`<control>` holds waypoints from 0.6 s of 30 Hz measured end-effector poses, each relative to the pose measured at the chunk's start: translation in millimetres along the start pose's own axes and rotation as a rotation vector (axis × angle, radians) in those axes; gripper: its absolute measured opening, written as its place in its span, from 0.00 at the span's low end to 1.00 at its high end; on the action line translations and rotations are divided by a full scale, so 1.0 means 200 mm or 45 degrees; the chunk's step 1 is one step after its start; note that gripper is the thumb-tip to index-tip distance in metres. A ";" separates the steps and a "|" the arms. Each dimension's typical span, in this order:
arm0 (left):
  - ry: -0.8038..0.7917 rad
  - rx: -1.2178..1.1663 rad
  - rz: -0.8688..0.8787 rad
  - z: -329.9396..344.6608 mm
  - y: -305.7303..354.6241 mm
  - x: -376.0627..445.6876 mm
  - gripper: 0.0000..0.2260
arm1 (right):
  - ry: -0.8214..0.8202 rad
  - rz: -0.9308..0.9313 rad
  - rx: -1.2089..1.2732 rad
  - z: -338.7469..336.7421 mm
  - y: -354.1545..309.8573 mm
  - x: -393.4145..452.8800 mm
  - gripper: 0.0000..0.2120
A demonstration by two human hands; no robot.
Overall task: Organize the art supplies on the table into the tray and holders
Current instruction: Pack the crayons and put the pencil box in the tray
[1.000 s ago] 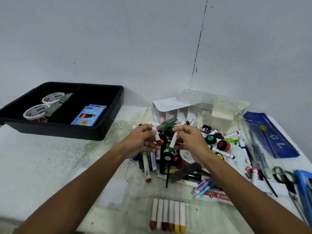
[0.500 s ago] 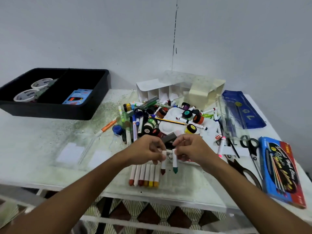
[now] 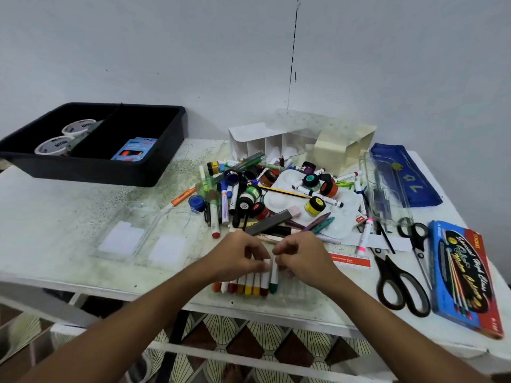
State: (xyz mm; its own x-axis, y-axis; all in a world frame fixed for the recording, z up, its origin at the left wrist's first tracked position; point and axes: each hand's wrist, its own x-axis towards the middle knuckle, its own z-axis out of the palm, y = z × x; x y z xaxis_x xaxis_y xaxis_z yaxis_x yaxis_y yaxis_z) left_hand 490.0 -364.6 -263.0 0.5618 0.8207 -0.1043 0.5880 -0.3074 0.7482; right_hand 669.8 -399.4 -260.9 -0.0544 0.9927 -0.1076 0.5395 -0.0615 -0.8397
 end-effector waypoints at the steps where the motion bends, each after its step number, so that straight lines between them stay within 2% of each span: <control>1: 0.017 0.053 0.018 0.00 0.00 0.00 0.09 | 0.002 -0.016 -0.036 0.01 0.00 0.00 0.11; 4: 0.059 0.190 0.085 0.02 -0.01 -0.01 0.11 | 0.000 -0.090 -0.159 0.02 0.01 0.01 0.05; 11: 0.093 0.412 0.282 0.03 -0.06 -0.07 0.19 | -0.045 -0.220 -0.373 0.01 0.02 -0.01 0.08; 18: 0.056 0.516 0.362 0.03 -0.07 -0.11 0.25 | -0.083 -0.236 -0.543 0.03 0.02 -0.06 0.14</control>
State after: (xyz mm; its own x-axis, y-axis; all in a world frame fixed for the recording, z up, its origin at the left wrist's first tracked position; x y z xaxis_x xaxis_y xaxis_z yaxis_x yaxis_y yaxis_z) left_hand 473.1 -381.3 -276.0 0.7131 0.6938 0.1012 0.5987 -0.6776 0.4271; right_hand 667.9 -411.7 -265.1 -0.2277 0.9735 -0.0213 0.8121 0.1777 -0.5558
